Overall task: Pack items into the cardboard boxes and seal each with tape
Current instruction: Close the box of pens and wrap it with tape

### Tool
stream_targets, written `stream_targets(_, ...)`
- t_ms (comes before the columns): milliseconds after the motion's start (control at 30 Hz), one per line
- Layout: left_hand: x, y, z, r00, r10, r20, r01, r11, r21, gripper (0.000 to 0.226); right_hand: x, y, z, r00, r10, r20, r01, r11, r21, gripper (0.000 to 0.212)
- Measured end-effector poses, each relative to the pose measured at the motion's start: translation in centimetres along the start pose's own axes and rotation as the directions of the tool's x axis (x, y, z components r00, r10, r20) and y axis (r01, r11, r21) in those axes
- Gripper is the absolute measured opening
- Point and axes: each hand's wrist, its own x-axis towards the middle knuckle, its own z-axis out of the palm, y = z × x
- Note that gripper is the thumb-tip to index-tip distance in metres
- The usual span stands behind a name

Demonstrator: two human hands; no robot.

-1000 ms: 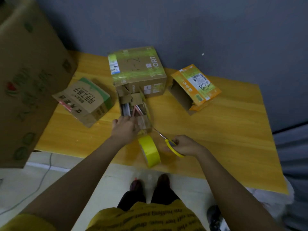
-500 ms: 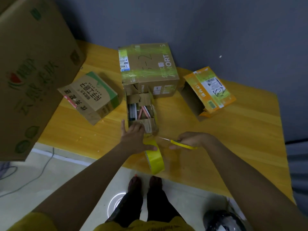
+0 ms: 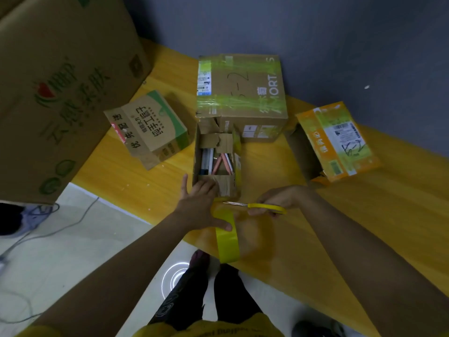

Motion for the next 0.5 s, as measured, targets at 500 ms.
stream_targets(500,-0.1,0.3,-0.7,0.997,-0.022,0.072,0.022,1.000,-0.004,0.121,1.6,0.6,-0.9,0.983,-0.081,-0.164,0.081,0.997,-0.010,0.035)
